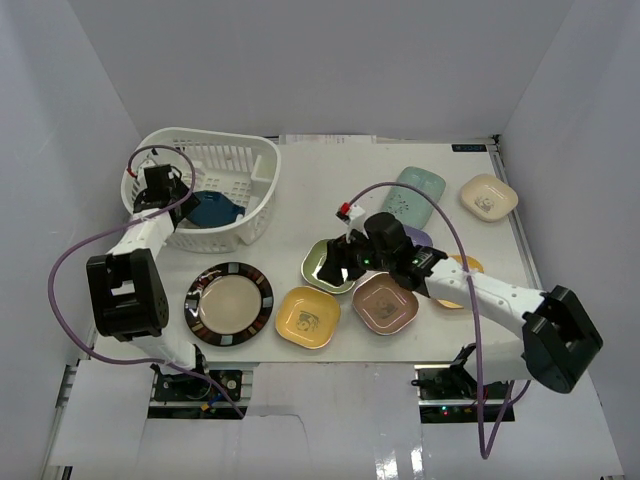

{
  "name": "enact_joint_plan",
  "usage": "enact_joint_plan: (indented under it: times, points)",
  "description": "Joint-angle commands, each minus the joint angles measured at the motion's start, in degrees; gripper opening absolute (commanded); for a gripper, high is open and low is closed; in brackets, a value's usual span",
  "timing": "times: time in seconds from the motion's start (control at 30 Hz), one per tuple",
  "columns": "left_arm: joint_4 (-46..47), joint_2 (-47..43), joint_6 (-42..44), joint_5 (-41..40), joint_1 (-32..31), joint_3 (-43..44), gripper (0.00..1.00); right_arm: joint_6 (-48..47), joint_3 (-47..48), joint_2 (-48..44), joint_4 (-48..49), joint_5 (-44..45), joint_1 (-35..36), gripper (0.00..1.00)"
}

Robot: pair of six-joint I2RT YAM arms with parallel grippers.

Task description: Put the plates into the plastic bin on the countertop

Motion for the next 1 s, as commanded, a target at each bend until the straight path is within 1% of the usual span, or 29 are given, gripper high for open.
enact_joint_plan:
  times: [0.0,0.03,0.1,0.13,0.27,0.4,0.5,0.57,0.63,0.67,0.73,0.77,0.83,0.87,0.9,0.93,0.97]
  points:
    - [4.0,-2.4,-0.5,0.0,0.1,1.4,0.65,-1.1,4.9,5.3,5.2,0.8,3.5,0.70]
    - [4.3,-2.8,-0.6,0.0,0.1,1.2,0.74,-0.7,5.7,6.8,6.2,0.6,4.9,0.70]
    - [4.4,-4.3,-1.3,0.2,0.1,0.5,0.81,1.4,8.0,11.0,8.2,1.0,6.3,0.69]
    - [4.4,-4.9,-1.6,0.5,0.1,0.3,0.87,2.4,8.3,12.3,9.6,1.1,7.6,0.69]
    - [5.3,-9.0,-3.0,1.8,0.0,-2.0,0.98,8.0,11.6,19.2,15.5,1.4,10.2,0.68]
    - [7.2,-14.1,-4.5,3.4,0.1,-4.9,0.98,12.0,17.6,27.8,16.5,1.8,12.3,0.66]
    - [8.1,-18.6,-5.5,5.1,0.1,-7.1,0.98,13.7,20.5,32.7,16.3,2.9,13.0,0.65]
    - [8.3,-22.2,-6.1,7.8,0.1,-8.4,0.98,15.3,22.5,34.4,16.4,3.8,13.0,0.65]
    - [10.2,-24.9,-6.5,13.4,-0.1,-9.4,0.98,16.6,23.3,36.2,16.8,5.3,13.0,0.65]
    - [11.1,-27.5,-6.4,19.6,-0.3,-10.4,0.98,17.0,23.5,37.4,16.7,6.6,13.0,0.65]
    - [11.9,-29.8,-6.2,24.0,-2.3,-10.6,0.98,18.1,23.7,38.3,16.6,7.5,13.0,0.65]
    - [11.7,-31.1,-6.0,28.7,-3.2,-10.4,0.98,18.6,23.3,38.9,17.0,8.8,13.0,0.65]
    - [11.9,-31.9,-5.8,34.0,-6.9,-10.4,0.98,19.6,22.7,39.8,18.3,8.9,13.0,0.65]
    - [11.9,-32.8,-4.7,37.8,-8.1,-10.7,0.98,20.4,22.9,41.2,18.5,7.5,13.0,0.65]
    - [11.9,-33.4,-4.5,39.1,-12.1,-11.0,0.98,20.8,23.3,42.1,18.9,6.3,13.0,0.64]
    - [11.9,-34.1,-4.5,40.4,-13.4,-11.3,0.98,21.3,23.8,42.9,20.3,4.9,13.0,0.62]
    - [11.9,-35.2,-4.5,43.4,-14.4,-11.8,0.98,22.7,24.0,44.5,21.1,2.6,13.0,0.60]
